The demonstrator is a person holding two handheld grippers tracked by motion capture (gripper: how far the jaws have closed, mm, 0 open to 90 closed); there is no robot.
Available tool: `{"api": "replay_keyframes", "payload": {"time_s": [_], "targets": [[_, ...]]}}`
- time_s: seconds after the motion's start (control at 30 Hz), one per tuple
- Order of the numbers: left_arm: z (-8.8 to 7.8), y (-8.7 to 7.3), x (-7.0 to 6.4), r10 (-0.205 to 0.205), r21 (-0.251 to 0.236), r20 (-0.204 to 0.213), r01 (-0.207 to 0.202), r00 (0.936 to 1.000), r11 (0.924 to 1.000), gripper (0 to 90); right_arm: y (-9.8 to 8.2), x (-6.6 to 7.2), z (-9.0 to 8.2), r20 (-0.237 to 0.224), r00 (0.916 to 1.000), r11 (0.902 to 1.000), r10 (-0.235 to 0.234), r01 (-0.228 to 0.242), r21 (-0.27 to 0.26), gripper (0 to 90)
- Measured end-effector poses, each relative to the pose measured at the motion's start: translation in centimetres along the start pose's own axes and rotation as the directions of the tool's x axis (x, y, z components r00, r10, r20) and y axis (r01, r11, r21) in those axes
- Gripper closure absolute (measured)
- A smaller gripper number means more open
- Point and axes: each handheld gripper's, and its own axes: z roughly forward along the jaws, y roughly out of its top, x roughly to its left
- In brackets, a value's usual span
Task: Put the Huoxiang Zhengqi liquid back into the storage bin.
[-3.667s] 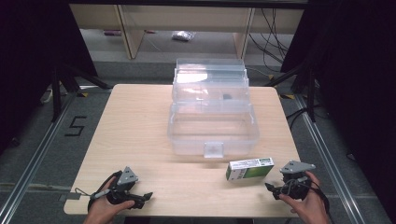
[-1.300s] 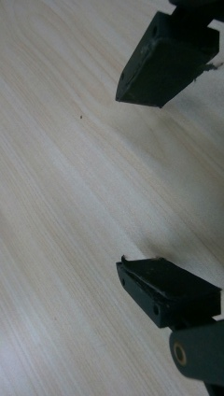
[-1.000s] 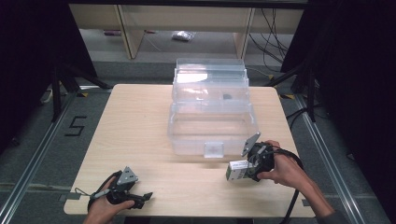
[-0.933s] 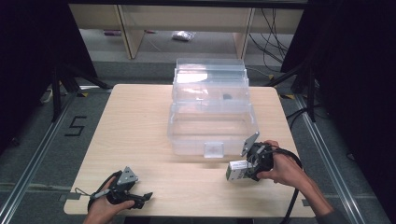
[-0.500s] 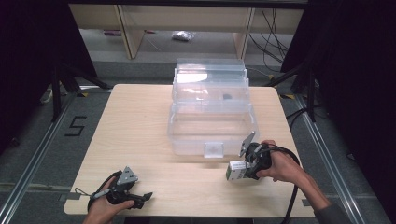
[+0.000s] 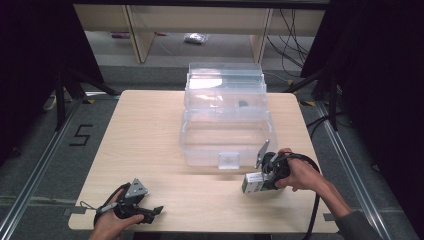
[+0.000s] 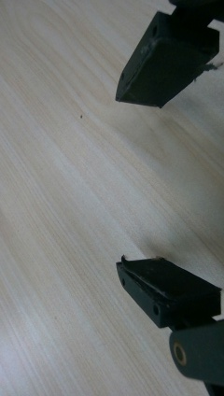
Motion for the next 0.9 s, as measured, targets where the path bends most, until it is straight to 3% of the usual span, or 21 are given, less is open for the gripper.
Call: {"api": "replay_keyframes", "payload": {"time_s": [0.3, 0.33, 0.4, 0.43, 0.67, 0.7, 0.9], "targets": [[0.0, 0.0, 0.0, -0.002, -0.001, 0.001, 0.002, 1.0000, 1.0000, 15.0, 0.9, -0.1, -0.1, -0.023, 0.9947, 0.9931, -0.100, 0.101, 0.059, 61.8], [0.0, 0.0, 0.0, -0.004, -0.003, 0.001, 0.004, 1.0000, 1.0000, 15.0, 1.0, 0.2, -0.2, -0.015, 0.9970, 0.9938, -0.076, 0.077, 0.081, 62.5], [0.0, 0.0, 0.0, -0.004, -0.003, 0.001, 0.004, 1.0000, 1.0000, 15.1, 1.1, 0.1, -0.2, -0.023, 0.9954, 0.9920, -0.093, 0.094, 0.084, 63.1], [0.0, 0.0, 0.0, -0.005, -0.005, 0.001, 0.005, 1.0000, 1.0000, 15.0, 1.4, 0.1, -0.2, -0.021, 0.9924, 0.9883, -0.121, 0.123, 0.091, 63.9], [0.0, 0.0, 0.0, -0.005, -0.005, 0.001, 0.005, 1.0000, 1.0000, 15.0, 1.4, 0.2, -0.2, -0.010, 0.9946, 0.9905, -0.103, 0.103, 0.091, 64.5], [0.0, 0.0, 0.0, -0.012, -0.010, 0.006, 0.012, 0.9999, 0.9999, 15.0, 1.3, 0.3, -0.4, -0.011, 0.9971, 0.9930, -0.075, 0.075, 0.091, 64.5], [0.0, 0.0, 0.0, -0.003, -0.001, 0.007, 0.003, 1.0000, 1.0000, 15.0, 1.1, 0.2, -1.6, -0.006, 0.9963, 0.9933, -0.086, 0.086, 0.077, 64.5]]}}
